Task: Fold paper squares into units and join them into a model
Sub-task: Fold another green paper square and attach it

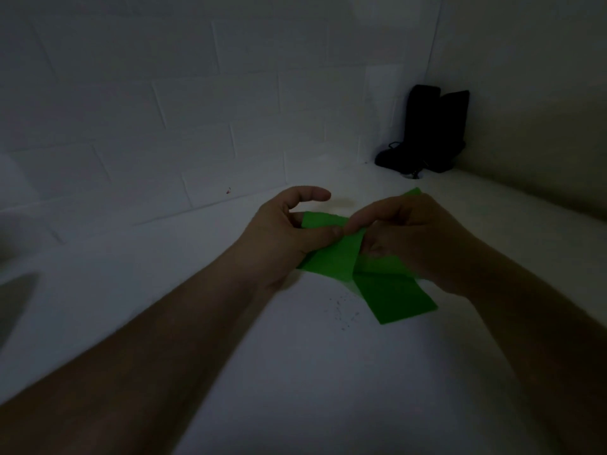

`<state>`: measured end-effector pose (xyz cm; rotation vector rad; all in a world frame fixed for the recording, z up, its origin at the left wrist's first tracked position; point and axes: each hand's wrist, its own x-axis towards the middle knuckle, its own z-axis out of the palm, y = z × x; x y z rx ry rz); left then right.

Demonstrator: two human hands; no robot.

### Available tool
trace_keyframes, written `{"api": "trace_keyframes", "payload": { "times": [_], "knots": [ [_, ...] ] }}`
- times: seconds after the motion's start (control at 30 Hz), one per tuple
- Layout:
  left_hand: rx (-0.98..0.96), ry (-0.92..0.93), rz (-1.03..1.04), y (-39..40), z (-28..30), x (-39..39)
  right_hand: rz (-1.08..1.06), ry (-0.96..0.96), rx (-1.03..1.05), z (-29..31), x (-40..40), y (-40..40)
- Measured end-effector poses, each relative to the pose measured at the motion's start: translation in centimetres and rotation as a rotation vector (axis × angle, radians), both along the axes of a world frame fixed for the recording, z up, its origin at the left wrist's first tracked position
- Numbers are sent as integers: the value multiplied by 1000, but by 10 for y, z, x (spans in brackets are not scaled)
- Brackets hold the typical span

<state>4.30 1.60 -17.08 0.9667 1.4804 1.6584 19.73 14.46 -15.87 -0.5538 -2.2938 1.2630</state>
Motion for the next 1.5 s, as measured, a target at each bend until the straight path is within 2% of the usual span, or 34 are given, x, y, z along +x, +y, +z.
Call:
{"api": "trace_keyframes", "payload": {
  "times": [0.1,0.17,0.37,0.63,1.07,1.23,1.3,1.37,1.5],
  "knots": [
    [-55,-61,-48,-1,1,-5,-23,-113,270,0,3,0],
    [-63,-150,-82,-2,2,-6,-37,-81,321,0,4,-2],
    [-51,-270,-119,-1,3,0,-41,36,253,-1,1,-3],
    [-38,-274,-136,1,3,1,-97,207,-21,-4,-2,-6],
    [-8,-319,-109,-1,6,6,-144,217,4,-2,-1,-7],
    [-45,-322,-137,0,8,6,-141,223,-46,0,1,-7],
    [-27,-286,-137,0,8,6,-144,232,-70,1,2,-5],
    [17,-164,-118,1,3,4,-144,243,-83,1,2,-3],
    [60,10,12,5,-6,-3,-108,244,-112,-1,1,-2]
  ]
}}
